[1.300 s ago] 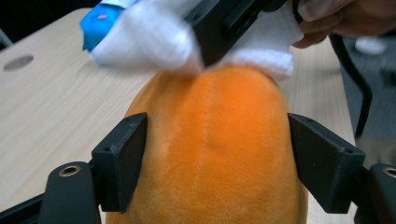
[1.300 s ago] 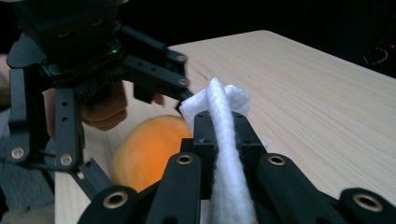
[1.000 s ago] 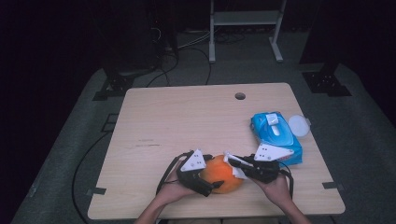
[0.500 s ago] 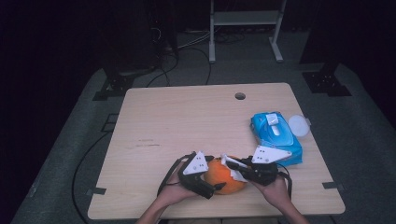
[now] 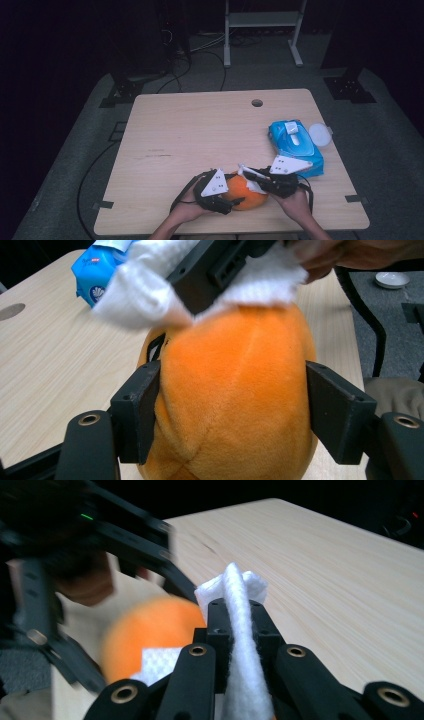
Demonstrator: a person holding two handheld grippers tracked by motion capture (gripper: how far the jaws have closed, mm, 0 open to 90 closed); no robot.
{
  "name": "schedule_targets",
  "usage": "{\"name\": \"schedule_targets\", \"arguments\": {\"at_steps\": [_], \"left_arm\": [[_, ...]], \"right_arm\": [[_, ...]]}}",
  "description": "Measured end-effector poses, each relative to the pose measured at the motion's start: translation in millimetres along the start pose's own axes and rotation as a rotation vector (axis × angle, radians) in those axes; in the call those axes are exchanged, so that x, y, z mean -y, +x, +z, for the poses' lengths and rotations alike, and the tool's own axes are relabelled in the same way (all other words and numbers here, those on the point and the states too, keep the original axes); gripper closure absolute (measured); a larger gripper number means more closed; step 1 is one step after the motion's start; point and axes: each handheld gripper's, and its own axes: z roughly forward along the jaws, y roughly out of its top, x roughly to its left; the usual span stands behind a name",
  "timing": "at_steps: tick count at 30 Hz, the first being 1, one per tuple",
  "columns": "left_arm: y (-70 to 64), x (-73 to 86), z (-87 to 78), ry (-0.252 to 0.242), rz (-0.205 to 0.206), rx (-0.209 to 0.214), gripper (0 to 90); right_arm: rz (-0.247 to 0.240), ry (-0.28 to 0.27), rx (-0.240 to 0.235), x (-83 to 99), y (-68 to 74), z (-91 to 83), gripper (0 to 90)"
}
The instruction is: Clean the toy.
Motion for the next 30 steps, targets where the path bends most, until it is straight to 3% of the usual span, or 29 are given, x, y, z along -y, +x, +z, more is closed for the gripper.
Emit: {"name": "schedule_targets", "arguments": {"at_steps": [4, 11, 14, 20, 23, 27, 30], "left_arm": [[0.6, -0.6, 1.5, -0.007, 0.002, -0.001, 29.9], [4.2, 0.2, 1.3, 0.003, -0.011, -0.029, 35.3], [9.6, 3.2, -2.2, 0.013, -0.036, -0.021, 36.9], [24.2, 14.8, -8.3, 0.004, -0.128, -0.003, 36.9], [24.7, 15.0, -7.0, 0.001, -0.139, -0.002, 36.9], [26.5, 16.6, -7.7, 0.006, -0.152, 0.006, 36.7], [30.3, 19.1, -9.5, 0.013, -0.167, 0.01, 36.6]], "right_arm": [[0.045, 0.01, 0.033, 8.7, -11.9, -8.1, 82.4], [-0.01, -0.016, -0.006, -4.7, 6.9, -2.7, 82.5], [0.002, -0.008, 0.004, -1.9, 0.8, -5.3, 82.5], [0.055, 0.018, 0.063, 13.6, -20.5, -16.1, 82.5], [0.041, 0.021, 0.07, 12.3, -16.9, -17.0, 82.5], [0.008, 0.0, 0.042, 4.8, -3.4, -14.8, 82.4], [0.006, -0.001, 0.039, 4.8, -5.7, -15.6, 82.5]]}}
